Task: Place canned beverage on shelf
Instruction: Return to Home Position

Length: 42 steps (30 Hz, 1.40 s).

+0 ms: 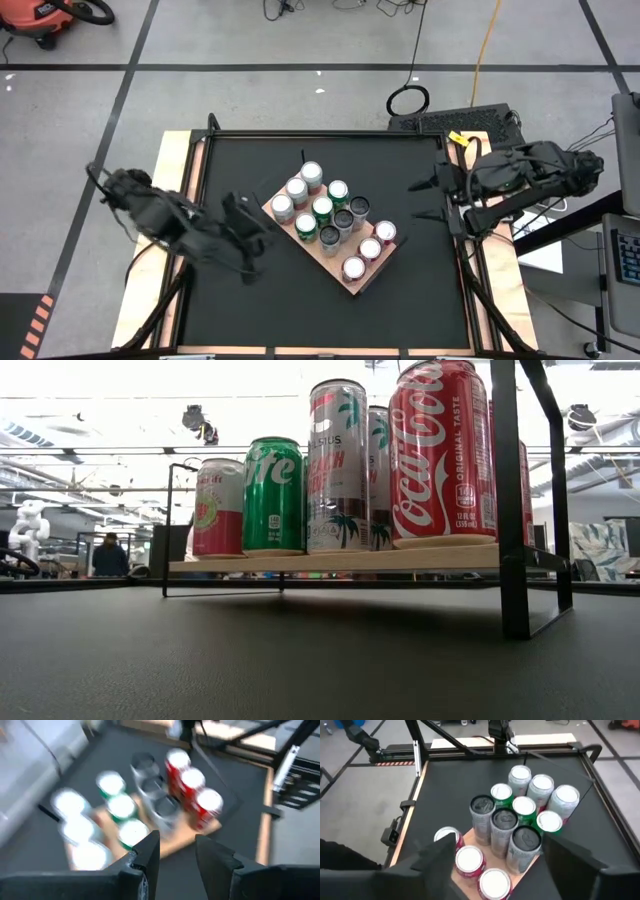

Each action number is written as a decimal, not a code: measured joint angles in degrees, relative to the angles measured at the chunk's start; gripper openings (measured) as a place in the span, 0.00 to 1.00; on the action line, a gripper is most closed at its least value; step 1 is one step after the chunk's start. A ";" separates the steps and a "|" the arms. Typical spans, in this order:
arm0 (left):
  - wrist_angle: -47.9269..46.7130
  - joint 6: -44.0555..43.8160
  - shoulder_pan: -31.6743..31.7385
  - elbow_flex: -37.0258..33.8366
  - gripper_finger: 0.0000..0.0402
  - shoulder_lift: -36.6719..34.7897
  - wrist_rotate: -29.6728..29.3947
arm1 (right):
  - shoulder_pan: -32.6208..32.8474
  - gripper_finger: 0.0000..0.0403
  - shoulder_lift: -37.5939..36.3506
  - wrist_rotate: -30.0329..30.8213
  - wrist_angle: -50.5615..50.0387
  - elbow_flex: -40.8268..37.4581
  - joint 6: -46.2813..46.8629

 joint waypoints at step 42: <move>70.84 28.40 3.74 -64.65 0.05 -33.54 -2.51 | -0.02 0.00 -28.42 7.67 23.08 -31.10 -14.93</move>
